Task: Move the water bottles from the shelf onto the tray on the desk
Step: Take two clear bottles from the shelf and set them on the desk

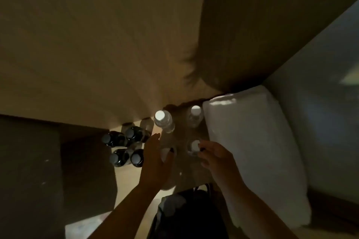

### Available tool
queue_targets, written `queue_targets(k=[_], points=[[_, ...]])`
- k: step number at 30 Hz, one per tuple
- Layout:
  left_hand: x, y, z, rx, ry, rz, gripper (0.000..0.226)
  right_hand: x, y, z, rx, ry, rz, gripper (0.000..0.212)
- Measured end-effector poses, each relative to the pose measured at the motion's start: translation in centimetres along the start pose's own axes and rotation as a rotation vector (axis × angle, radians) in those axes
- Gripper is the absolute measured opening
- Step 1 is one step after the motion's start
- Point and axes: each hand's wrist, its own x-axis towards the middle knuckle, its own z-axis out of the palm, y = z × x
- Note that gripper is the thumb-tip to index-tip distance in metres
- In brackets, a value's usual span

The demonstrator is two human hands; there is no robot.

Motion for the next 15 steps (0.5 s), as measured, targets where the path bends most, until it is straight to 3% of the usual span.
queue_targets(k=[1,4,7,15], points=[[-0.1,-0.3,0.5,-0.049,0.022,0.019,0.036,0.5,0.5,0.3,0.034,0.01,-0.02,0.019],[0.3,-1.6,1.9,-0.09,0.027,0.018,0.04,1.3,1.9,0.7,0.126,0.073,-0.109,0.018],[0.8,-4.3,3.4,-0.069,0.043,0.043,0.026,1.1,3.4,1.4,0.207,0.133,-0.227,0.019],[2.3,-6.5,4.5,-0.159,0.081,-0.101,0.04,1.9,5.9,3.6,0.09,0.134,-0.414,0.036]])
